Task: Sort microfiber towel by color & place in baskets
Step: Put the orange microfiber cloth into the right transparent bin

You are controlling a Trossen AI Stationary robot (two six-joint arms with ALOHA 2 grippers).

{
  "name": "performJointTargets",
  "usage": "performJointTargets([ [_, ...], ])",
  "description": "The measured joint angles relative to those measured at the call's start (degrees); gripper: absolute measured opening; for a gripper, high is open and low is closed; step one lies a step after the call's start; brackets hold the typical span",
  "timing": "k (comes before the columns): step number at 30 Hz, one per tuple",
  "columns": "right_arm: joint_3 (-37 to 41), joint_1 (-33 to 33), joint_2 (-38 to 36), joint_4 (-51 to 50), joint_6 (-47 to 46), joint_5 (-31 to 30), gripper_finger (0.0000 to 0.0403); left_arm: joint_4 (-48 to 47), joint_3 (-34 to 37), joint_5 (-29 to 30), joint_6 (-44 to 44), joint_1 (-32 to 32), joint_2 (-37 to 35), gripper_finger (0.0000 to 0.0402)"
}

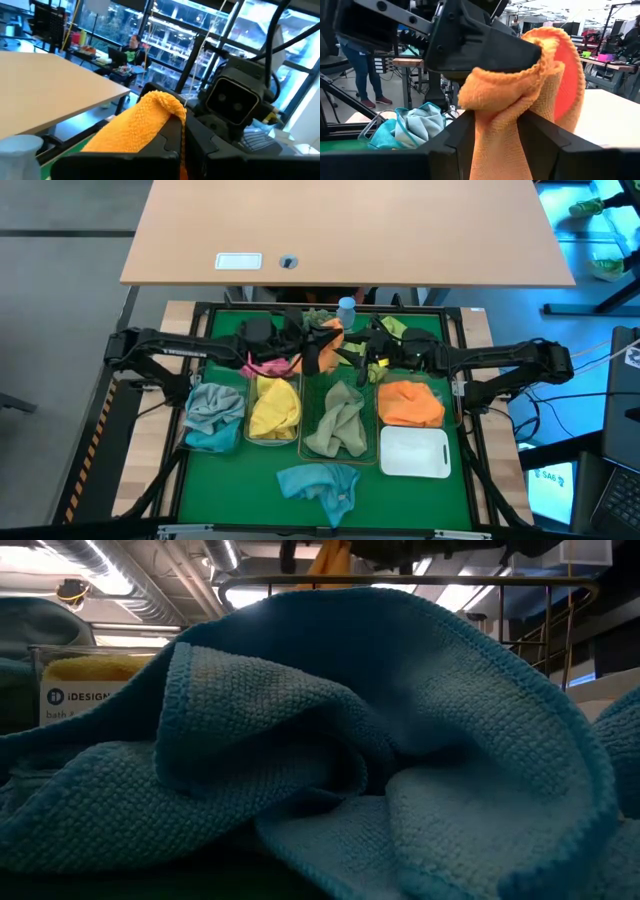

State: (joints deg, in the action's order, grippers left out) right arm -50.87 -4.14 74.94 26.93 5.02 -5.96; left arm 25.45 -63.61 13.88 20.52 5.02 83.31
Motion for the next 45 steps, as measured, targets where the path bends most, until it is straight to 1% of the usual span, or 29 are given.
performJointTargets([
  [7, 0.0, 0.0, 0.0, 0.2, 0.0, 0.2, 0.0147, 0.3, 0.0, -1.2, 0.0, -1.5, 0.4, 0.0000],
  [9, 0.0, 0.0, 0.0, 0.2, -0.1, 1.5, 0.0147, 0.3, 0.0, -1.2, -0.1, -1.7, 0.4, 0.0000],
  [14, 0.0, 0.0, 0.0, -0.2, -0.2, 9.9, 0.0147, 0.1, 0.0, -1.2, -0.2, -1.7, 0.4, 0.0000],
  [16, 0.0, 0.0, 0.0, -0.9, -0.2, 12.0, 0.0147, 0.1, 0.0, -1.2, -1.1, -1.7, 0.4, 0.0000],
  [22, 0.0, 0.0, 0.0, -1.6, -0.2, 12.1, 0.0147, 0.3, 0.0, -0.9, -1.7, -1.6, 0.4, 0.0000],
  [26, 0.1, 0.0, 0.0, 0.5, -1.5, 10.4, 0.0147, 0.2, 0.0, -0.8, -1.7, -1.6, 0.4, 0.0000],
  [30, 0.1, 0.0, 0.0, 2.4, -3.6, 8.5, 0.0147, 0.0, 0.0, 0.7, -1.7, -1.6, 0.4, 0.0000],
  [33, 0.1, 0.0, 0.0, 3.2, -5.2, 8.2, 0.0145, -0.1, 0.0, 0.9, -1.7, -1.6, 0.4, 0.0000],
  [35, 0.1, 0.0, 0.0, 3.2, -5.3, 8.1, 0.0136, -0.1, 0.0, 1.0, -1.7, -1.6, 0.4, 0.0000],
  [37, 0.1, 0.0, 0.0, 3.2, -5.3, 8.1, 0.0116, -0.1, 0.0, 0.9, -1.7, -1.6, 0.4, 0.0000],
  [39, 0.1, 0.0, 0.0, 3.3, -5.2, 8.1, 0.0086, -0.2, 0.0, 0.9, -1.7, -1.6, 0.4, 0.0000],
  [42, 0.1, 0.0, 0.0, 3.3, -5.2, 8.1, 0.0027, -0.3, 0.0, 0.9, -1.7, -1.7, 0.4, 0.0000],
  [43, 0.1, 0.0, 0.0, 3.3, -5.0, 8.1, 0.0015, -0.3, 0.0, 0.9, -1.7, -1.7, 0.4, 0.0000],
  [45, 0.1, 0.0, 0.0, 3.2, -5.0, 8.1, 0.0012, -0.3, 0.0, 0.9, -1.7, -1.7, 0.4, 0.0000],
])
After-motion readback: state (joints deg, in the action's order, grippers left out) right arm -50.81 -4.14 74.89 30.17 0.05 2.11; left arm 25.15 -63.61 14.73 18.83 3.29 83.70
